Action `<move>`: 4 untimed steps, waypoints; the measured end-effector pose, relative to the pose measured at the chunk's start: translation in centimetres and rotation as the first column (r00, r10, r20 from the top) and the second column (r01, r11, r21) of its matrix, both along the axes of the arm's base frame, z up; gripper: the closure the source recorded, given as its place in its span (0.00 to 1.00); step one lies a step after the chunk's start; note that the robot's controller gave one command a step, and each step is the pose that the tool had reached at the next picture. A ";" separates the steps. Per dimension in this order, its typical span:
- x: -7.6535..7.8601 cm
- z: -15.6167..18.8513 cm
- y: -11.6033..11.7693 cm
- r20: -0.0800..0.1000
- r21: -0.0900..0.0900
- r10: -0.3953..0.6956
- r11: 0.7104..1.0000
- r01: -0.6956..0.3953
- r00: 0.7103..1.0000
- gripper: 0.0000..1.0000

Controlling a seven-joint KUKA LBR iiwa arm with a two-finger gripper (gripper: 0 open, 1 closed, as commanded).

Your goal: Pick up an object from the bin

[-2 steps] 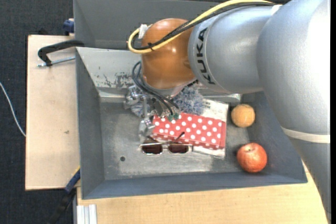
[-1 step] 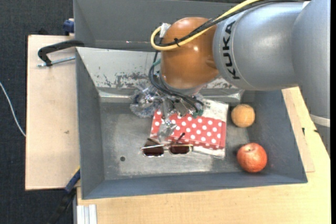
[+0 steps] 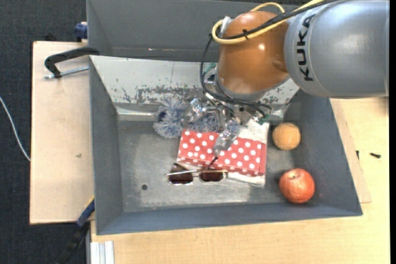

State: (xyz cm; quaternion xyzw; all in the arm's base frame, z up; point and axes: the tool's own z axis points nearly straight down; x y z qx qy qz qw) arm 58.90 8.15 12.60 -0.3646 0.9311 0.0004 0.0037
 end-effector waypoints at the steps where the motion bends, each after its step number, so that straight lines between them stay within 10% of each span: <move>1: 1.1 -3.8 -1.4 0.015 0.004 -0.052 0.999 0.052 0.999 0.00; 2: 1.1 -3.8 -1.8 0.015 -0.003 -0.054 0.999 0.054 0.998 1.00; 4: 1.0 -3.4 -1.8 0.013 -0.002 -0.054 0.999 0.054 0.998 1.00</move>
Offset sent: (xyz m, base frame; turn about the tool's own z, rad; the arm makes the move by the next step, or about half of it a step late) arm -0.0049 -0.0284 -0.0560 0.1217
